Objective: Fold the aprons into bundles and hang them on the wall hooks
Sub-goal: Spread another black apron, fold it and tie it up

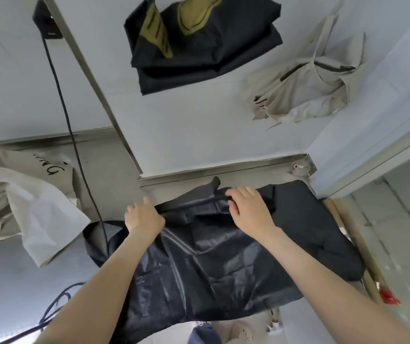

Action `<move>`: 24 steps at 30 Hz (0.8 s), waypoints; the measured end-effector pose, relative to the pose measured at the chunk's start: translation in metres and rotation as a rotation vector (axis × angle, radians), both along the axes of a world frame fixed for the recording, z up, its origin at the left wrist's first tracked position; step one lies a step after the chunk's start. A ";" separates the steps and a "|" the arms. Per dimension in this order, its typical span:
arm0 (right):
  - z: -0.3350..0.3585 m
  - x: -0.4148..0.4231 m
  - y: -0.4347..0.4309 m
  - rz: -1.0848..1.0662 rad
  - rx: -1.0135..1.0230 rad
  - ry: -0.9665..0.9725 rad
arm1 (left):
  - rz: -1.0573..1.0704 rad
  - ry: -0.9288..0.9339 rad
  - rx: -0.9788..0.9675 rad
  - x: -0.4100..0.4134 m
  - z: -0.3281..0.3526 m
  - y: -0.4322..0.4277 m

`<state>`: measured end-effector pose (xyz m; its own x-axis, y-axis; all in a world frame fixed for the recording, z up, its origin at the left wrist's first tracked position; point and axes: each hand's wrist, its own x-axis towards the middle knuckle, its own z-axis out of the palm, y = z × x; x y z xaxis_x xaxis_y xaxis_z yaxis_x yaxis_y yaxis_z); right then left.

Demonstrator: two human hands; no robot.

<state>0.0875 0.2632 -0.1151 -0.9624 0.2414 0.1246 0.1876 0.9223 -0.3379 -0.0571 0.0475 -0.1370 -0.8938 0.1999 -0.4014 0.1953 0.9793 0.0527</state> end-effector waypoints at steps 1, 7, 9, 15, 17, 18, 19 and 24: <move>-0.005 0.000 -0.002 0.041 0.054 0.033 | -0.070 0.000 0.009 -0.005 0.003 0.001; -0.014 0.004 -0.011 0.222 -0.160 -0.397 | -0.367 -0.355 0.199 -0.008 0.008 0.031; -0.009 0.008 -0.011 0.063 -0.372 -0.427 | -0.339 -0.403 0.256 -0.002 0.008 0.040; -0.001 0.005 0.026 -0.357 -0.114 -0.248 | -0.268 -0.810 0.587 0.001 0.010 0.043; -0.003 0.002 0.043 -0.360 0.075 -0.265 | -0.290 -0.870 0.600 -0.001 0.018 0.039; -0.004 -0.001 0.051 -0.326 0.138 -0.305 | -0.304 -0.870 0.591 -0.003 0.021 0.038; -0.005 -0.004 0.056 -0.280 0.145 -0.370 | -0.312 -0.856 0.586 -0.005 0.022 0.037; -0.005 -0.018 0.056 -0.052 -0.227 -0.712 | -0.266 -0.505 0.608 -0.020 0.027 0.040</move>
